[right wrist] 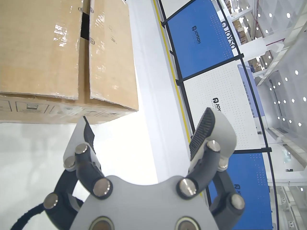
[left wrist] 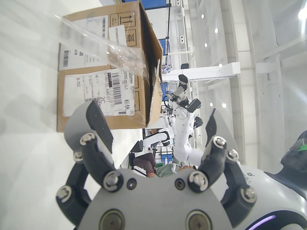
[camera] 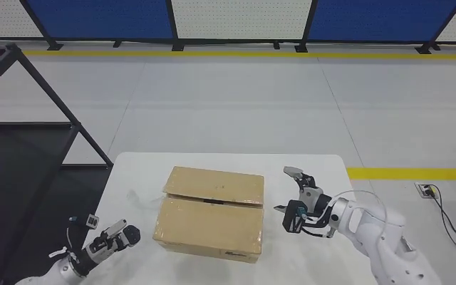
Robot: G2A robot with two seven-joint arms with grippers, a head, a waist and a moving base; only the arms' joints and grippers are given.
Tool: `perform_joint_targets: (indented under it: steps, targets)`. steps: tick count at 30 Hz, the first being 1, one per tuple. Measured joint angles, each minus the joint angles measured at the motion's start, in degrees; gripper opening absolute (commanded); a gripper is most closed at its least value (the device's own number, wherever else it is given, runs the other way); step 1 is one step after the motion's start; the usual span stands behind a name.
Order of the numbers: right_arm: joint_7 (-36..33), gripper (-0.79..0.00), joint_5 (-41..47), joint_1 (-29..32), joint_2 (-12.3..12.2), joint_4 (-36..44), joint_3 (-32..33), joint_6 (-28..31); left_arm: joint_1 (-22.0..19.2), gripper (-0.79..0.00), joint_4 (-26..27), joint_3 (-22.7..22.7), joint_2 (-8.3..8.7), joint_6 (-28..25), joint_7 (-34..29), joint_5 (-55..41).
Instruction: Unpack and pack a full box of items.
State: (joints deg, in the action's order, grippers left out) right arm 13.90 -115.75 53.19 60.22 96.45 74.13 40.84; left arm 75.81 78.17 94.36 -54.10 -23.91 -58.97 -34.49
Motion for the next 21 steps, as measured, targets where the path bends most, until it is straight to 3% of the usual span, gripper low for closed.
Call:
perform_joint_targets:
  steps: [12,21]
  targets:
    - [-1.3,0.0,0.08,0.94,-0.05,0.46,-0.21,-1.03,-2.72,0.0,2.69,-4.62,-0.61,2.03,2.1,3.67]
    - [-0.86,0.0,-1.61,-0.98,0.19,-0.42,-3.53,-2.63,-2.54,0.0,2.8,-4.82,-0.68,1.56,2.05,3.94]
